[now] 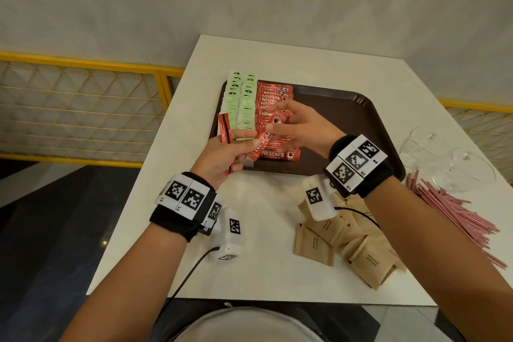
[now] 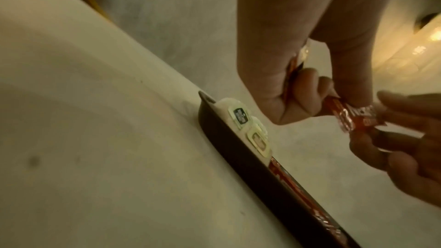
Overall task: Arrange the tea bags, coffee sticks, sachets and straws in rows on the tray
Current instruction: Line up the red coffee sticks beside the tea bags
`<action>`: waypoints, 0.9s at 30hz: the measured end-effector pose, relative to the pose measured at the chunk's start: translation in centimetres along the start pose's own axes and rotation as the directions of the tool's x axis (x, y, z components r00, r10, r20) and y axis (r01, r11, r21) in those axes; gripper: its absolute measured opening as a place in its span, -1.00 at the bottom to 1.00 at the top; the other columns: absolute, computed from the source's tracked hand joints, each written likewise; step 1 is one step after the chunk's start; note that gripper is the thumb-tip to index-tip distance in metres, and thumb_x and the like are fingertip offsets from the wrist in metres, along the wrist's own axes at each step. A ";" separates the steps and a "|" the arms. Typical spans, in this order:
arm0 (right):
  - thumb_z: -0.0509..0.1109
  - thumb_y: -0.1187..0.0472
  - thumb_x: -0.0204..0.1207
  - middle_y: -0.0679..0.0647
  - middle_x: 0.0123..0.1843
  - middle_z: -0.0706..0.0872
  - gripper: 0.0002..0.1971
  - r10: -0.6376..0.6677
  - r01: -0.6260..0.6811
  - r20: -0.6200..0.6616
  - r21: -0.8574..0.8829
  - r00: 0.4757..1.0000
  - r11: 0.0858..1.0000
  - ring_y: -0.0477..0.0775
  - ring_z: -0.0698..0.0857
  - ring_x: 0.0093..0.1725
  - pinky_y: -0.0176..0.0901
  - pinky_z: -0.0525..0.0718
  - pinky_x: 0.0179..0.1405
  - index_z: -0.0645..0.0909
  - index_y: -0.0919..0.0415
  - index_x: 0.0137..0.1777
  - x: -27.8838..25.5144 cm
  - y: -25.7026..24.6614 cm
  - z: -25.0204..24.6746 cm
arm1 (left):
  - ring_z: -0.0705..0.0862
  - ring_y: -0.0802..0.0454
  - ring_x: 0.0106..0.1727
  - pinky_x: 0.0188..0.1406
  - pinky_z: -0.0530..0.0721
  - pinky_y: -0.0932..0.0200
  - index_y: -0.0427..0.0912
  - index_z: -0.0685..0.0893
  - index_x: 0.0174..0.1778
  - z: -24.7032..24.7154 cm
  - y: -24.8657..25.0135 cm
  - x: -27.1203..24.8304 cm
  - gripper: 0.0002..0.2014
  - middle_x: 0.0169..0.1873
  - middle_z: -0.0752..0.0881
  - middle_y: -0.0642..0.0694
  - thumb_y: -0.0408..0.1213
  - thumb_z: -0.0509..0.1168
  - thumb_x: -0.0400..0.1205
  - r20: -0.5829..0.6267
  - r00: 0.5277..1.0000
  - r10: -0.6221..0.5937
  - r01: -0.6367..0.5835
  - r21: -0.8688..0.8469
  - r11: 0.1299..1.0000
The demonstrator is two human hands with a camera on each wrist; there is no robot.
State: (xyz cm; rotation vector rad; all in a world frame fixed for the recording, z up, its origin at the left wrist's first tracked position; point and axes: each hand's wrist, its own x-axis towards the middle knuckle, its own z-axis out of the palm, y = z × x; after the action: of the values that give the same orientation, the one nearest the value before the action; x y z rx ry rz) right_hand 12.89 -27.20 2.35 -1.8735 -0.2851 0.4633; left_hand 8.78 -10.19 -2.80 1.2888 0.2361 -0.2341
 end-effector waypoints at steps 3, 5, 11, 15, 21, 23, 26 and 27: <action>0.46 0.19 0.49 -0.18 -0.11 0.64 -0.74 -0.171 0.169 0.034 -0.422 0.985 0.891 -0.30 0.61 -0.20 -0.51 0.57 -0.20 0.62 0.08 0.17 0.0 -0.2 -0.5 | 0.56 0.27 -0.51 -0.66 0.36 0.42 -0.17 0.75 -0.06 0.1 0.4 -0.4 -0.84 -0.04 0.75 -0.04 -0.43 0.46 0.48 0.005 1.000 0.030 -0.031 0.166 0.986; 0.47 0.17 0.48 -0.24 -0.18 0.64 -0.81 -0.152 0.205 0.138 -0.622 0.979 0.756 -0.32 0.58 -0.19 -0.61 0.46 -0.19 0.72 0.12 0.09 -0.1 -0.5 -0.5 | 0.62 0.24 -0.39 -0.63 0.42 0.44 -0.17 0.77 -0.08 0.2 0.7 -0.5 -0.84 0.02 0.75 -0.06 -0.41 0.48 0.46 0.010 0.999 0.035 -0.037 0.236 0.971; 0.51 0.18 0.44 -0.25 -0.28 0.64 -0.90 0.000 0.107 0.156 -0.679 0.988 0.726 -0.30 0.59 -0.28 -0.56 0.47 -0.27 0.72 0.05 -0.06 0.1 -0.1 -0.7 | 0.63 -0.23 -0.10 -0.24 0.66 0.08 -0.09 0.75 0.00 0.7 0.9 -0.9 -0.80 0.10 0.74 -0.05 -0.25 0.49 0.47 -0.006 0.999 0.040 -0.037 0.283 0.958; 0.51 0.19 0.43 -0.19 -0.22 0.64 -0.90 0.078 -0.011 0.066 -0.691 0.995 0.723 -0.24 0.58 -0.20 -0.47 0.46 -0.22 0.72 0.09 -0.07 0.5 1.4 -1.1 | 0.47 0.15 -0.38 -0.38 0.46 0.26 0.02 0.55 0.33 0.8 1.7 -1.3 -0.54 -0.06 0.67 0.00 0.15 0.23 0.57 -0.005 1.000 0.012 -0.011 0.238 0.971; 0.52 0.23 0.43 -0.05 -0.11 0.66 -0.83 0.145 -0.076 0.020 -0.776 0.989 0.626 -0.07 0.62 -0.07 -0.24 0.58 -0.04 0.73 0.16 0.01 1.4 2.8 -0.6 | 0.55 0.29 -0.61 -0.67 0.45 0.46 -0.15 0.33 0.55 0.6 2.1 -1.3 -0.41 -0.01 0.56 0.01 0.13 -0.11 0.71 0.056 0.995 -0.079 0.087 -0.165 0.982; 0.52 0.21 0.42 -0.08 -0.12 0.64 -0.85 0.142 -0.081 0.004 -0.806 0.990 0.586 -0.04 0.63 -0.06 -0.17 0.61 0.00 0.73 0.13 -0.02 1.7 2.8 -0.4 | 0.56 0.28 -0.61 -0.66 0.44 0.44 -0.27 0.36 0.52 0.4 1.9 -1.2 -0.52 -0.13 0.57 -0.01 -0.12 -0.08 0.73 0.051 0.997 -0.062 0.070 -0.191 0.979; 0.51 0.16 0.43 -0.06 -0.07 0.66 -0.86 0.119 -0.080 -0.019 -0.842 0.993 0.534 0.02 0.66 0.02 -0.14 0.61 0.00 0.71 0.11 -0.03 1.9 3.1 0.0 | 0.60 0.29 -0.50 -0.57 0.51 0.46 -0.36 0.49 0.31 0.4 1.6 -1.2 -0.63 -0.16 0.59 -0.06 -0.42 -0.07 0.66 0.036 0.999 -0.031 0.037 -0.193 0.980; 0.51 0.16 0.43 -0.03 -0.02 0.69 -0.86 0.116 -0.082 -0.024 -0.848 0.993 0.524 0.05 0.67 0.04 -0.12 0.62 0.01 0.71 0.10 -0.02 2.0 3.2 0.1 | 0.61 0.28 -0.40 -0.51 0.52 0.47 -0.34 0.54 0.22 0.5 1.6 -1.3 -0.66 -0.15 0.60 -0.06 -0.48 -0.07 0.64 0.048 0.999 -0.015 0.022 -0.163 0.986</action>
State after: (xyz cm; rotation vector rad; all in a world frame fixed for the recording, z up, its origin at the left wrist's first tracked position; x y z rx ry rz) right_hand 14.56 -27.35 -1.02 -2.8805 -0.4921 0.4719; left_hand 8.02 -10.16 -0.81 1.1175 0.2233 -0.2548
